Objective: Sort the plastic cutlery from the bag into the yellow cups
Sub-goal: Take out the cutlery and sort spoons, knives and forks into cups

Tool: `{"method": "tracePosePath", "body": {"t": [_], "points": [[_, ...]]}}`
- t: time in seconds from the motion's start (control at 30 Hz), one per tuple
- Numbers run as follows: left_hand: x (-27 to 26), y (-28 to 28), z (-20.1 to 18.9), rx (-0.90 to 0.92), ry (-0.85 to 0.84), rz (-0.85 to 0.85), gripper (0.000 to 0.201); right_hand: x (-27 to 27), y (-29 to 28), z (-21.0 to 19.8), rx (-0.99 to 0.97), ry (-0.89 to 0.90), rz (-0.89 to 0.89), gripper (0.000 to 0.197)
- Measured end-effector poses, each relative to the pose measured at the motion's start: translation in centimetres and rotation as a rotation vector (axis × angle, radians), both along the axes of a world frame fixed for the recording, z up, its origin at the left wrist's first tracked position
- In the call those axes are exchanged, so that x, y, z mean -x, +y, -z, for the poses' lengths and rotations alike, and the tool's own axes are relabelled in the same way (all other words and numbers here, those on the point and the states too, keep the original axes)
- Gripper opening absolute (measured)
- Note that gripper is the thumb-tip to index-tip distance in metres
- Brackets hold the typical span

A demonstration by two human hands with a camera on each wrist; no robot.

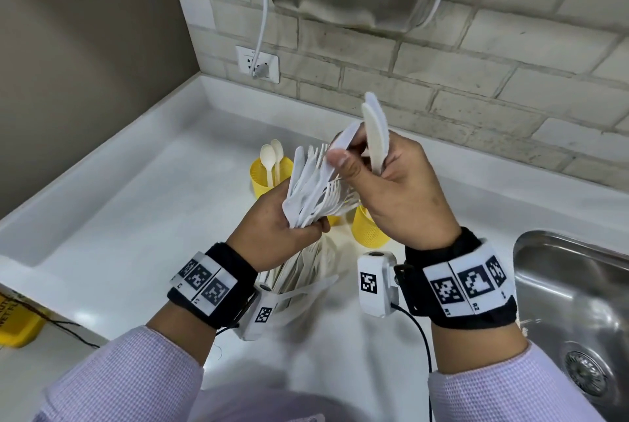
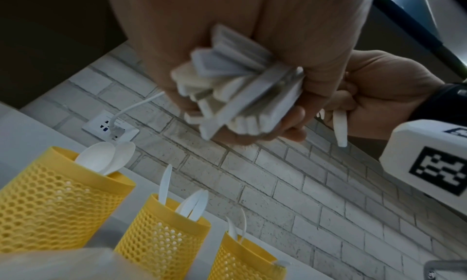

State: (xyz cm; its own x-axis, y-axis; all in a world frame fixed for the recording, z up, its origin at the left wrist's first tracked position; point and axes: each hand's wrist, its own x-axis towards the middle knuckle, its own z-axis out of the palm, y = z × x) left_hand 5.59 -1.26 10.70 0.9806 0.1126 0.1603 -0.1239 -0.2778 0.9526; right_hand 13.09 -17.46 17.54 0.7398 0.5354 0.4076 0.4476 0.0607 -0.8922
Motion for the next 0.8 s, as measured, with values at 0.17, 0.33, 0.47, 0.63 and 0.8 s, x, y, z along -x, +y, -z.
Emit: {"method": "tracePosePath", "body": {"t": [0.17,0.33,0.47,0.63,0.8], "points": [[-0.1,-0.2,-0.1,-0.057,-0.003,-0.003,0.04,-0.2,0.6,-0.7,-0.338,0.145,0.164,0.025],[-0.3,-0.4,-0.2,-0.1,-0.036,-0.049,0.047,-0.6,-0.3,-2.3,-0.716,0.358,0.363,0.02],[-0.8,-0.3,0.1,-0.146,-0.04,-0.128,0.036,0.3,-0.8,-2.5,-0.741,0.243,0.419,0.018],[-1.7,-0.4,0.7,-0.262,-0.018,-0.291,0.038,1.7,0.0,-0.2,-0.26,0.01,0.44,0.019],[-2.1,-0.5,1.0,-0.344,0.032,-0.419,0.038,2.7,0.9,2.0,-0.062,0.062,0.336,0.011]]}}
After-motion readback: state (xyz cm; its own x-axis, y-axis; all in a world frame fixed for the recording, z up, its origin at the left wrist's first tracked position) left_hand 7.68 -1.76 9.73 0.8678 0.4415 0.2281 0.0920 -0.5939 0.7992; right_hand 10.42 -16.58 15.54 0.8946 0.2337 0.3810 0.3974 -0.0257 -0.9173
